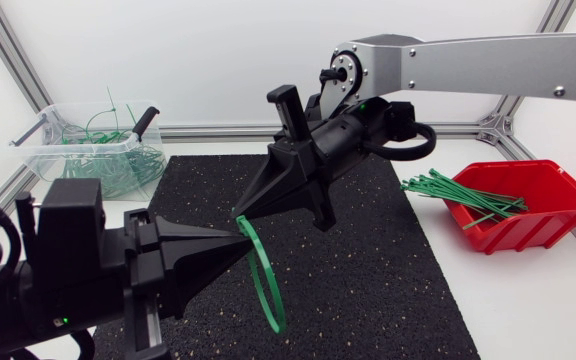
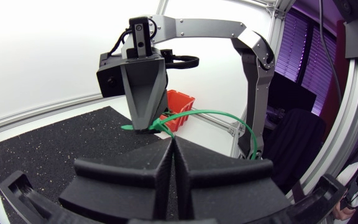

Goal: Take a green cable tie from the red box, thread the tail through the head to close it, then place it in the transparent bin on the left.

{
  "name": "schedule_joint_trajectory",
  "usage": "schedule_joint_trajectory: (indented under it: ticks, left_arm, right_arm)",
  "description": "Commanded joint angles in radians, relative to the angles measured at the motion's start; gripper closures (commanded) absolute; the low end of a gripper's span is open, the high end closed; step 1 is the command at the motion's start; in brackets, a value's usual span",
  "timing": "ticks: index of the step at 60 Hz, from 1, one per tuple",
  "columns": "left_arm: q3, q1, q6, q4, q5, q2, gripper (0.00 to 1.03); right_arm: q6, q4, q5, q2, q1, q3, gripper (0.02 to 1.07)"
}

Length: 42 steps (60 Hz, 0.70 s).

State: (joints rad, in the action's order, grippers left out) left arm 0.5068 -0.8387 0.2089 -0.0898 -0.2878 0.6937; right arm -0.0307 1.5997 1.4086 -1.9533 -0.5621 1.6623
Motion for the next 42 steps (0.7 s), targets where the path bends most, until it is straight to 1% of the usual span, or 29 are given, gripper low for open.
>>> schedule_joint_trajectory:
  ticks: [1,15,35,40,42]
  left_arm:
    - [0.045,-0.043,-0.011,-0.016,-0.051,-0.005,1.0]
    - [0.059,-0.059,-0.011,-0.002,-0.042,-0.014,1.0]
    - [0.062,-0.06,-0.013,0.015,-0.036,-0.031,1.0]
    - [0.061,-0.034,-0.017,0.018,-0.024,-0.023,1.0]
    - [0.065,-0.016,-0.026,0.033,-0.025,-0.014,1.0]
  right_arm:
    - [-0.011,-0.011,0.003,-0.059,0.004,0.024,1.01]
    - [-0.011,-0.012,0.001,-0.073,0.001,0.024,1.01]
    - [-0.009,-0.014,-0.023,-0.052,-0.005,0.022,1.01]
    - [-0.009,-0.012,-0.03,-0.045,-0.004,0.022,1.01]
    - [-0.009,-0.012,-0.03,-0.042,0.001,0.022,0.91]
